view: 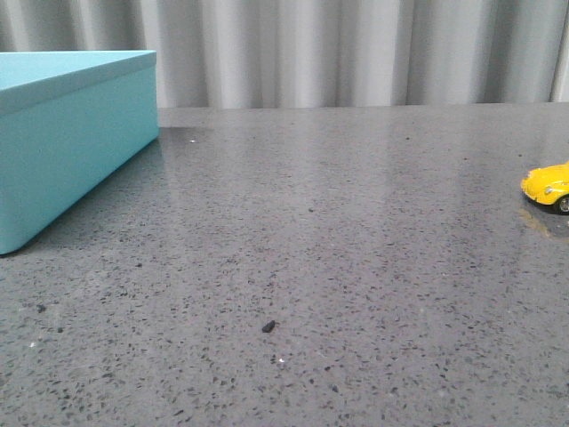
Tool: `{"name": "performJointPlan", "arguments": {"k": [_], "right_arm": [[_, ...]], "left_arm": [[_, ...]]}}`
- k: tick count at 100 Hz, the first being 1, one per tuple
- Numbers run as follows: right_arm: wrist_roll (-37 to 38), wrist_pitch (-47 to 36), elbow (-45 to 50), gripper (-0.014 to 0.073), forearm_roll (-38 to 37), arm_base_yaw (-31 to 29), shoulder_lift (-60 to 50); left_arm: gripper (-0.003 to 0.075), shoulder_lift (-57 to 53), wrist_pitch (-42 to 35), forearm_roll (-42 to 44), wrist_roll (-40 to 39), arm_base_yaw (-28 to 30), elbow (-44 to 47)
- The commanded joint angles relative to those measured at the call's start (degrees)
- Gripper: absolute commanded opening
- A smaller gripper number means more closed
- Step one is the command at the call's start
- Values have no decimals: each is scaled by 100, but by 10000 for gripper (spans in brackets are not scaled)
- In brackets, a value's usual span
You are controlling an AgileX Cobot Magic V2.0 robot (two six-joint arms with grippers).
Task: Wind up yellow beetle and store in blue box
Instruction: 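Move the right gripper forward toward the yellow beetle car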
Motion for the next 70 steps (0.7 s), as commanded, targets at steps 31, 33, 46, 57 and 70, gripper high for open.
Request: {"name": "performJointPlan", "arguments": {"k": [31, 33, 46, 57, 70], "right_arm": [[-69, -933, 145, -52, -885, 16, -80], [-69, -1016, 145, -52, -885, 16, -80], [-69, -1876, 145, -52, -857, 16, -80], [-69, -2447, 145, -52, -787, 16, -80], [-69, -2579, 145, -52, -543, 25, -80]], "left_arm": [[-21, -176, -353, -28, -48, 1, 147], [-21, -176, -353, -28, -48, 1, 147], [-21, -176, -375, 193, -48, 1, 147], [-21, -176, -776, -93, -48, 1, 147], [-21, -176, -1421, -1031, -48, -10, 147]]}}
